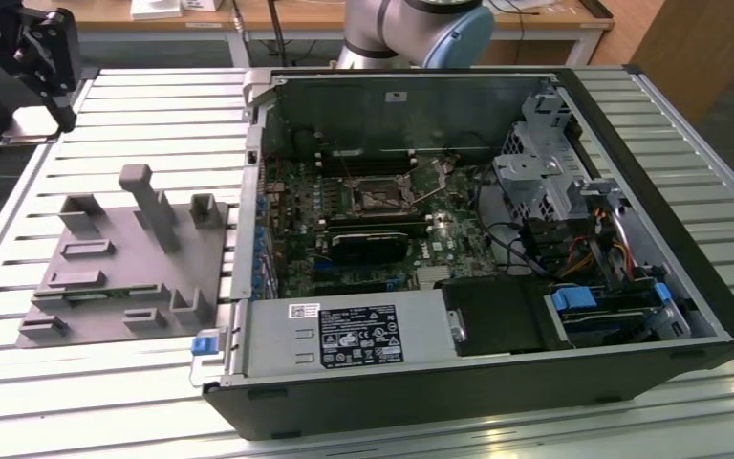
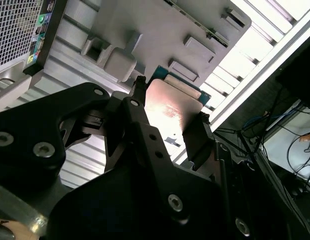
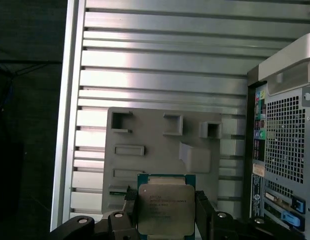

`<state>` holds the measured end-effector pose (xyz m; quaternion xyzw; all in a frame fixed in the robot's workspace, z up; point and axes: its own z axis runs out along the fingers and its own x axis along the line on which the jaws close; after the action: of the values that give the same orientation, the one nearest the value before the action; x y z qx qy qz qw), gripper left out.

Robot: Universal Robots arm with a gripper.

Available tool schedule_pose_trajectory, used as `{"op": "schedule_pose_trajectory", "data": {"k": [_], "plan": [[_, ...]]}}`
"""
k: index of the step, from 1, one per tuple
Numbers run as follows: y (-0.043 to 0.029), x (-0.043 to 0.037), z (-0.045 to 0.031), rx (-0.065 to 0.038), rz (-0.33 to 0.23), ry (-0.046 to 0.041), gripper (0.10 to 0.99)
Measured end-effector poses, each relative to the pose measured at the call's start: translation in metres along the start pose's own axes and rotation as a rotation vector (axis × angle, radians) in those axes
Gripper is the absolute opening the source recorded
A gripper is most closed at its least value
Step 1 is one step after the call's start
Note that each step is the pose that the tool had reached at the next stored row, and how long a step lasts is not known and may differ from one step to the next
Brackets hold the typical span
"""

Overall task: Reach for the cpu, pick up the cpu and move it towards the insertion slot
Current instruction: 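Pick up the cpu and move it towards the insertion slot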

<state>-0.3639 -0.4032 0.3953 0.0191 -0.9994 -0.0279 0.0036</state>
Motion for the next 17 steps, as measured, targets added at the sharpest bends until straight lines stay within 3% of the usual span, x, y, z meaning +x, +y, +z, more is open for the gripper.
{"op": "schedule_pose_trajectory", "data": {"k": [9,17], "plan": [[-0.0005,-0.0128,-0.0002,0.000,-0.001,0.0003,0.541],[-0.0016,-0.0410,-0.0003,0.000,-0.002,0.0012,0.541]]}}
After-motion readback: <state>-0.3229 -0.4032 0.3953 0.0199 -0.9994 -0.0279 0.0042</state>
